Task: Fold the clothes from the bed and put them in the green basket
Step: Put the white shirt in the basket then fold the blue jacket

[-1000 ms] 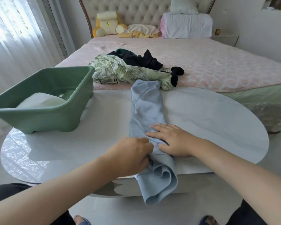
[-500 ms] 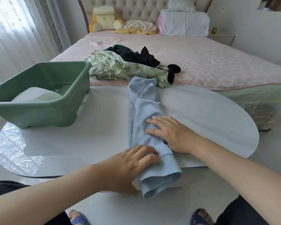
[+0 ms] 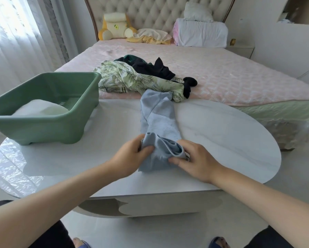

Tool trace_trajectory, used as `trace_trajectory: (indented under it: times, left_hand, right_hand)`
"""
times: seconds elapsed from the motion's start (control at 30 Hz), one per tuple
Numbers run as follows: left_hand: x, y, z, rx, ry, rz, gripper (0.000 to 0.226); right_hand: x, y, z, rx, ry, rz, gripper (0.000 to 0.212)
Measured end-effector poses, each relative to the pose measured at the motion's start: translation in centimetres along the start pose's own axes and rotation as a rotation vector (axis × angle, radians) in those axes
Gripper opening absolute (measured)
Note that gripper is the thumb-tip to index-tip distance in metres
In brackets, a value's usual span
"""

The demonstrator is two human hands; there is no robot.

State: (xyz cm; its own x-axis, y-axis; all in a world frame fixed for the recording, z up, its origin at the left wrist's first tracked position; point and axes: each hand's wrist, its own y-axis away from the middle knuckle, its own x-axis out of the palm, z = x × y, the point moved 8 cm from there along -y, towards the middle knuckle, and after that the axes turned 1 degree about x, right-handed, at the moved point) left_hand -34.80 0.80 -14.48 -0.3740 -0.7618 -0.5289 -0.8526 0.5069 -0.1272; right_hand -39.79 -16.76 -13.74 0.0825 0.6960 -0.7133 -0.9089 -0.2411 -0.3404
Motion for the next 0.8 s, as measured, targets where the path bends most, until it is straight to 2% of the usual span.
trace_trajectory:
  times: [0.07, 0.13, 0.17, 0.23, 0.27, 0.33, 0.4, 0.43, 0.5, 0.53, 0.6, 0.63, 0.73, 0.8]
  left_hand:
    - [-0.9, -1.2, 0.4, -0.073, 0.112, -0.077, 0.017]
    - [-1.0, -2.1, 0.8, -0.137, 0.153, -0.088, 0.032]
    - [-0.9, -2.6, 1.1, -0.152, 0.088, -0.081, 0.038]
    - [-0.9, -3.5, 1.7, -0.122, -0.19, -0.092, 0.052]
    - [-1.0, -3.8, 1.6, -0.061, -0.347, -0.125, 0.055]
    - [-0.7, -4.2, -0.1, 0.17, -0.528, -0.176, 0.049]
    - [1.0, -4.5, -1.4, 0.361, -0.6, -0.078, 0.041]
    - [2.0, -4.5, -1.4, 0.378, -0.642, 0.013, 0.044]
    - [3.7, -4.6, 0.7, 0.283, -0.762, 0.207, 0.054]
    - [4.1, -4.4, 1.8, 0.229, -0.814, 0.273, 0.058]
    - [4.3, -4.2, 3.2, 0.202, -0.881, 0.301, 0.062]
    - [4.3, -4.3, 3.4, 0.198, -0.897, 0.294, 0.062]
    - [3.8, -4.6, 2.9, 0.227, -0.956, 0.219, 0.065]
    - [3.6, -4.2, 1.3, 0.36, -0.942, 0.151, 0.069]
  right_hand:
    - [-0.2, -1.1, -1.5, 0.194, -0.062, -0.033, 0.02]
    - [0.1, -2.3, -2.9, 0.352, -0.056, -0.024, 0.024]
    - [0.2, -2.8, -3.5, 0.418, -0.015, -0.007, 0.03]
    - [0.6, -3.4, -4.7, 0.537, 0.126, 0.045, 0.043]
    - [0.6, -3.6, -5.0, 0.585, 0.209, 0.065, 0.047]
    - [0.6, -4.0, -5.6, 0.645, 0.311, 0.073, 0.05]
    - [0.3, -4.5, -6.0, 0.69, 0.355, 0.04, 0.053]
    - [0.0, -4.6, -6.2, 0.713, 0.386, 0.017, 0.055]
    - [-0.6, -4.6, -6.7, 0.732, 0.507, -0.022, 0.054]
    - [-1.0, -4.6, -6.8, 0.702, 0.596, -0.045, 0.049]
    - [-1.8, -5.0, -6.1, 0.529, 0.695, -0.149, 0.032]
    - [-1.9, -5.4, -5.5, 0.385, 0.703, -0.203, 0.026]
    - [-1.2, -5.8, -2.6, -0.124, 0.746, -0.263, 0.024]
    - [-0.1, -5.2, -1.3, -0.344, 0.712, -0.183, 0.02]
